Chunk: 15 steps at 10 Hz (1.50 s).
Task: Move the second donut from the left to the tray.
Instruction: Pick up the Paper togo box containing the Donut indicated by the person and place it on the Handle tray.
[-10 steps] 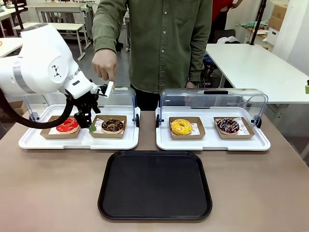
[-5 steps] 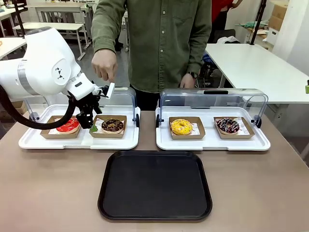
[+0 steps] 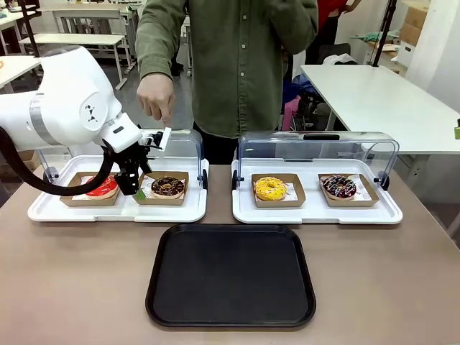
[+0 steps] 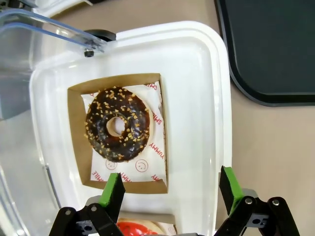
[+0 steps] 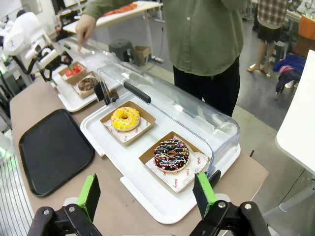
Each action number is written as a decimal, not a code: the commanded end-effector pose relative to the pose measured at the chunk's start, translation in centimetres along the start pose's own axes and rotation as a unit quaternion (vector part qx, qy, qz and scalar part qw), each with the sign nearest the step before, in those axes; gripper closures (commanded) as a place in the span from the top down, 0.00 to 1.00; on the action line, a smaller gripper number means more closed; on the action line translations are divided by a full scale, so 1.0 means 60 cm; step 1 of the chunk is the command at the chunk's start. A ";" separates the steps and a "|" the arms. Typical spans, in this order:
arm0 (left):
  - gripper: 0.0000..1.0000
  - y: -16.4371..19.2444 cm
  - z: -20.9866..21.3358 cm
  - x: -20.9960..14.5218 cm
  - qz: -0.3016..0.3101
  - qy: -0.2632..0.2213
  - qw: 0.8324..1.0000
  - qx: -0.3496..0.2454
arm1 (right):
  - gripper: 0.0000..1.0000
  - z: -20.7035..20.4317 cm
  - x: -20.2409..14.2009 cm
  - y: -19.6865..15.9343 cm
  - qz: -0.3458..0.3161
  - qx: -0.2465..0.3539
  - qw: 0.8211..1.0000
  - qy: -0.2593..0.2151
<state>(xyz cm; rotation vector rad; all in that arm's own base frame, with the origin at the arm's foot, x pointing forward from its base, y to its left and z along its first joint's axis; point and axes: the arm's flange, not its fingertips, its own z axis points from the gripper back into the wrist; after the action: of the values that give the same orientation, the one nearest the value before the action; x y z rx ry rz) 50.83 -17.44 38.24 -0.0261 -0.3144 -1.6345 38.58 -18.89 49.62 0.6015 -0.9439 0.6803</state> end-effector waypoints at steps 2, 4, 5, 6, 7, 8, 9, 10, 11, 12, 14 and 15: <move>1.00 0.010 -0.025 0.011 0.009 0.046 0.999 0.013 | 1.00 -0.001 0.002 0.000 0.002 0.002 1.000 -0.006; 1.00 0.011 -0.046 0.011 0.015 0.062 0.998 0.018 | 1.00 -0.001 0.002 0.000 0.002 0.002 1.000 -0.006; 1.00 0.012 -0.056 0.013 0.012 0.063 0.998 0.018 | 1.00 -0.001 0.002 0.000 0.002 0.002 1.000 -0.006; 1.00 0.011 -0.062 0.013 0.009 0.065 0.998 0.021 | 1.00 -0.001 0.002 0.000 0.002 0.002 1.000 -0.006; 1.00 0.016 -0.067 0.011 0.007 0.069 0.997 0.023 | 1.00 -0.001 0.002 0.000 0.002 0.002 1.000 -0.006; 1.00 0.018 -0.075 0.004 0.010 0.070 0.997 0.024 | 1.00 -0.001 0.002 0.000 0.002 0.002 1.000 -0.006; 1.00 0.022 -0.081 -0.003 0.015 0.071 0.997 0.024 | 1.00 -0.001 0.002 0.000 0.002 0.002 1.000 -0.006; 1.00 0.024 -0.084 -0.008 0.017 0.074 0.997 0.025 | 1.00 -0.001 0.002 0.000 0.002 0.002 1.000 -0.006; 1.00 0.026 -0.086 -0.013 0.018 0.075 0.997 0.025 | 1.00 -0.001 0.002 0.000 0.002 0.002 1.000 -0.006; 1.00 0.029 -0.091 -0.015 0.020 0.076 0.997 0.025 | 1.00 -0.001 0.002 0.000 0.002 0.002 1.000 -0.006; 1.00 0.034 -0.102 -0.018 0.017 0.078 0.997 0.021 | 1.00 -0.001 0.002 0.000 0.002 0.002 1.000 -0.006; 1.00 0.036 -0.104 -0.020 0.017 0.080 0.996 0.020 | 1.00 -0.001 0.002 0.000 0.002 0.002 1.000 -0.006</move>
<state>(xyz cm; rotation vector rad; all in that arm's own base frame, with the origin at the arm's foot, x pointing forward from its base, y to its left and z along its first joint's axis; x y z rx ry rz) 53.69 -17.42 32.40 0.1052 -0.2238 -1.5991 38.57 -18.90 49.62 0.6013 -0.9440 0.6800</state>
